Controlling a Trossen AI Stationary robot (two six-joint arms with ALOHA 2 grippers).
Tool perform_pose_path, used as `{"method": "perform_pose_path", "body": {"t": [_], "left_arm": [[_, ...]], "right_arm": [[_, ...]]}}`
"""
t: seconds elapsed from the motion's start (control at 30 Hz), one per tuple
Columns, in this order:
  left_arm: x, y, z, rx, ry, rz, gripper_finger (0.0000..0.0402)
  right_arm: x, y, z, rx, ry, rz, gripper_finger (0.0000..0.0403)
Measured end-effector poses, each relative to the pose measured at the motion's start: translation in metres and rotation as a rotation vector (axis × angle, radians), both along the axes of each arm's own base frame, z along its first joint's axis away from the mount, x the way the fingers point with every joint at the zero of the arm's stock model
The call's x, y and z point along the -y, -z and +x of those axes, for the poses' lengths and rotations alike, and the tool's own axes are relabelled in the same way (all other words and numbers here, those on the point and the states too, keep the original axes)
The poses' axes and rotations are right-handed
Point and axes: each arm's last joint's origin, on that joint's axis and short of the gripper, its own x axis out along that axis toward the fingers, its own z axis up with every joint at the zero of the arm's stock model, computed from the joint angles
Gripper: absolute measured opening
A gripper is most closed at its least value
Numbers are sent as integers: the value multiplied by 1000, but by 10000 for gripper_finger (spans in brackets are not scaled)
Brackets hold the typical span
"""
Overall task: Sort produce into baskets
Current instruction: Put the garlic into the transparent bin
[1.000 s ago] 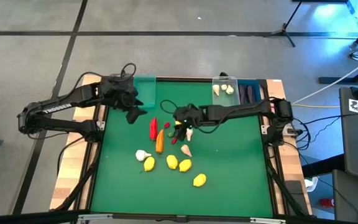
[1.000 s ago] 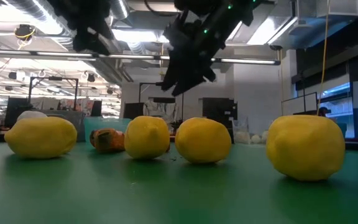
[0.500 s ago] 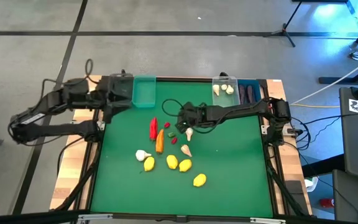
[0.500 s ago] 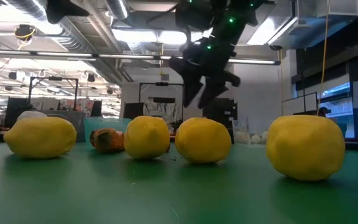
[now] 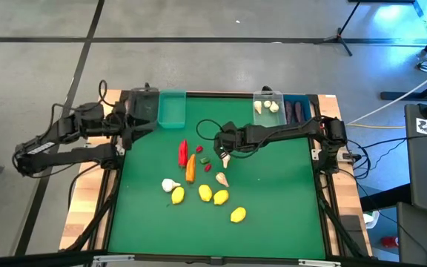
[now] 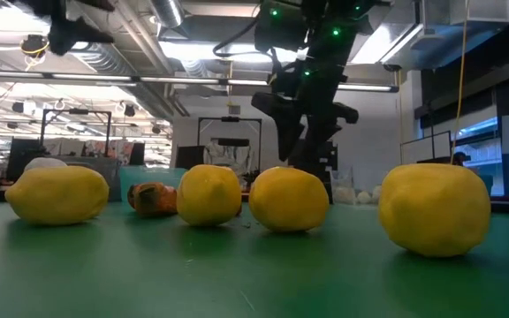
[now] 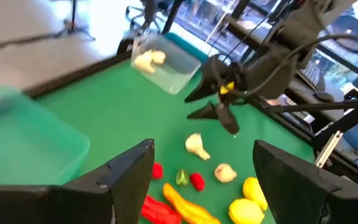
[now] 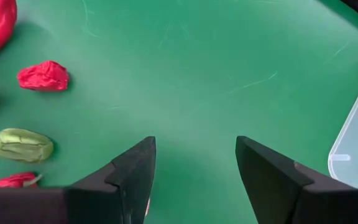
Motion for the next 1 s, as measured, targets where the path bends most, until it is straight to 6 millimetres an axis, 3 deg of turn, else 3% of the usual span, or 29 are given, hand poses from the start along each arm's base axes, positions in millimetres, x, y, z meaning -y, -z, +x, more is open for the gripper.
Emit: {"method": "perform_pose_path", "body": {"t": [0.27, 0.47, 0.63, 0.87, 1.0], "left_arm": [[1, 7, -3, 57, -21, -45, 267], [1, 7, -3, 59, -23, -51, 267], [1, 8, -3, 49, -19, -43, 267], [1, 8, -3, 48, -19, -43, 267], [1, 9, -4, 39, -19, -46, 267]], "right_arm": [[7, 0, -1, -3, 16, 17, 229], [12, 2, -2, -3, 1, 146, 293], [2, 2, 1, 39, 21, 253, 334], [-15, 5, 4, 67, 50, 217, 339], [-22, 22, 13, 62, 33, 225, 339]]}}
